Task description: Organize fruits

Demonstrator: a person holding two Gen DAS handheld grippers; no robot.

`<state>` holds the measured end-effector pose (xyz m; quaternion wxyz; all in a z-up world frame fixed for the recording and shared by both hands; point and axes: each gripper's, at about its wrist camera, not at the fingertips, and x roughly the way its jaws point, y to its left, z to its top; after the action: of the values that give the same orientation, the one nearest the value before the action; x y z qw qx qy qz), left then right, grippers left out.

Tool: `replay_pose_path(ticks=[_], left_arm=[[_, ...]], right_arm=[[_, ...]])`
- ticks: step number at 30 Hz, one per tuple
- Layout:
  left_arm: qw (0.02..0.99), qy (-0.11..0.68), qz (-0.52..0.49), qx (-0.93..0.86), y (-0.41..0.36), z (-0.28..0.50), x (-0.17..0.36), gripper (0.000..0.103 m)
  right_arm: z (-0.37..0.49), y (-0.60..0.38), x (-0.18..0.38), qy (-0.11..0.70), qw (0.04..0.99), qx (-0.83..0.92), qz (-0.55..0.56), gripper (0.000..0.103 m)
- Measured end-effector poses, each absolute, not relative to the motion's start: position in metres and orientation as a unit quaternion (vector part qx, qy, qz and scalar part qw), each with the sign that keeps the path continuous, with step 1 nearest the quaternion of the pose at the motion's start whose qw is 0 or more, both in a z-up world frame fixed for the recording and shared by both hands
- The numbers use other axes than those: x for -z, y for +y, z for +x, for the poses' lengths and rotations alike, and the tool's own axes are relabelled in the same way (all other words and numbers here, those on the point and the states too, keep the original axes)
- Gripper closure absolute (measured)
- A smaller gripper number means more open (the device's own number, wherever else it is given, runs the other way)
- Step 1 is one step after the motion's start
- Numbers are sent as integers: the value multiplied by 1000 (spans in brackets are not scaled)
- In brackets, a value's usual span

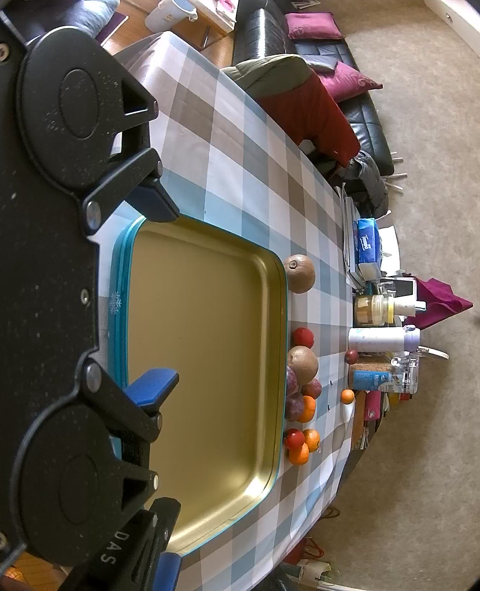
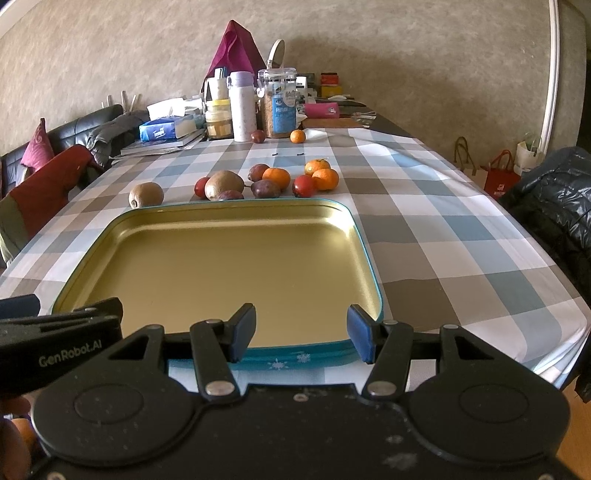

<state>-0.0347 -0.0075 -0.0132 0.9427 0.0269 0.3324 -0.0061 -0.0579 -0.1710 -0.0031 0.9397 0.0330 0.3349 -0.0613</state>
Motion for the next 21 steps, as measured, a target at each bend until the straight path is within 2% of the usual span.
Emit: replay_pose_path(ticks=[16, 21], left_arm=[[938, 344, 28, 12, -3, -33, 14, 16], [933, 357, 27, 26, 3, -25, 9, 16]], right_arm=[[-55, -167, 4, 347, 936, 55, 20, 45], [-49, -167, 2, 372, 927, 42, 16, 46]])
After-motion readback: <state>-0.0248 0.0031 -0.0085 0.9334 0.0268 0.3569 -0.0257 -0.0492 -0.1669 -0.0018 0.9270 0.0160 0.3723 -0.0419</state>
